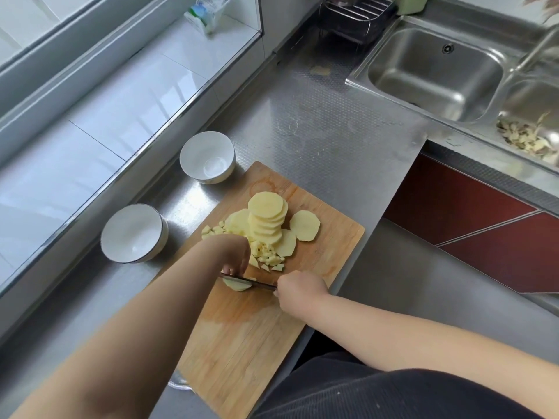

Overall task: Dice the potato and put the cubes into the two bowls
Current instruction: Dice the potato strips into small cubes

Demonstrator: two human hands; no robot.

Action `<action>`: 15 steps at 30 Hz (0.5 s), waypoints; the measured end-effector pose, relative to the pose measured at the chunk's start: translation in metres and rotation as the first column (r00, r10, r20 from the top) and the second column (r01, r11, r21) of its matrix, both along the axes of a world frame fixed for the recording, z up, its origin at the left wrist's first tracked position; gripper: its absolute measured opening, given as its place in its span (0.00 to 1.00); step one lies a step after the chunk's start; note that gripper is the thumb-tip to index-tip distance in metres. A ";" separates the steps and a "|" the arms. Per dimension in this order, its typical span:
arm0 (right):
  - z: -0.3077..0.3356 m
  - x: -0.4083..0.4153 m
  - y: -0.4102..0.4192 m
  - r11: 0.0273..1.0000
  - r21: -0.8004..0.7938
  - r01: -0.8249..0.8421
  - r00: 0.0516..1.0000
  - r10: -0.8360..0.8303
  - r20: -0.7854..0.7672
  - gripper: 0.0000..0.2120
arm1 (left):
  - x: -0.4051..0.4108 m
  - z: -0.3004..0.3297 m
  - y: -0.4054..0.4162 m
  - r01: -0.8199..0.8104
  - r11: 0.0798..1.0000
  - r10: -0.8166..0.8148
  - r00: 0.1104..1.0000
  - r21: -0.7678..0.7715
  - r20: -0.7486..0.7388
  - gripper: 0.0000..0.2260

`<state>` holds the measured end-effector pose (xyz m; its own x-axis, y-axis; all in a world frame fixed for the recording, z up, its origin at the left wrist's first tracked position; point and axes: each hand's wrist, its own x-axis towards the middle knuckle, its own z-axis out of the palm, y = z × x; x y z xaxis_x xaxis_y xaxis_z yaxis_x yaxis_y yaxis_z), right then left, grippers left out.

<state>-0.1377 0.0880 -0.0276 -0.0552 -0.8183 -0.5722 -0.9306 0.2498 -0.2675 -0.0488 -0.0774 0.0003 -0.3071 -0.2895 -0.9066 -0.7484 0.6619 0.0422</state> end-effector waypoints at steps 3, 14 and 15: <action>0.001 -0.002 0.000 0.999 -0.032 -0.024 1.000 0.023 -0.004 0.14 | 0.003 -0.010 -0.002 0.029 1.000 -0.029 1.000 0.004 0.012 0.05; 0.018 -0.013 0.001 0.968 -0.238 -0.086 0.996 0.081 -0.029 0.09 | 0.002 -0.009 -0.009 -0.030 0.999 0.032 0.995 0.025 -0.094 0.04; 0.019 -0.014 0.001 0.965 -0.245 -0.098 0.995 0.091 -0.041 0.08 | 0.002 -0.008 -0.009 -0.025 1.000 0.026 0.995 0.019 -0.097 0.04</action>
<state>-0.1517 0.0893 -0.0086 0.0154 -0.9361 -0.3515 -0.9551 0.0902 -0.2822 -0.0470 -0.0868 -0.0079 -0.3871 -0.2829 -0.8776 -0.7568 0.6411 0.1271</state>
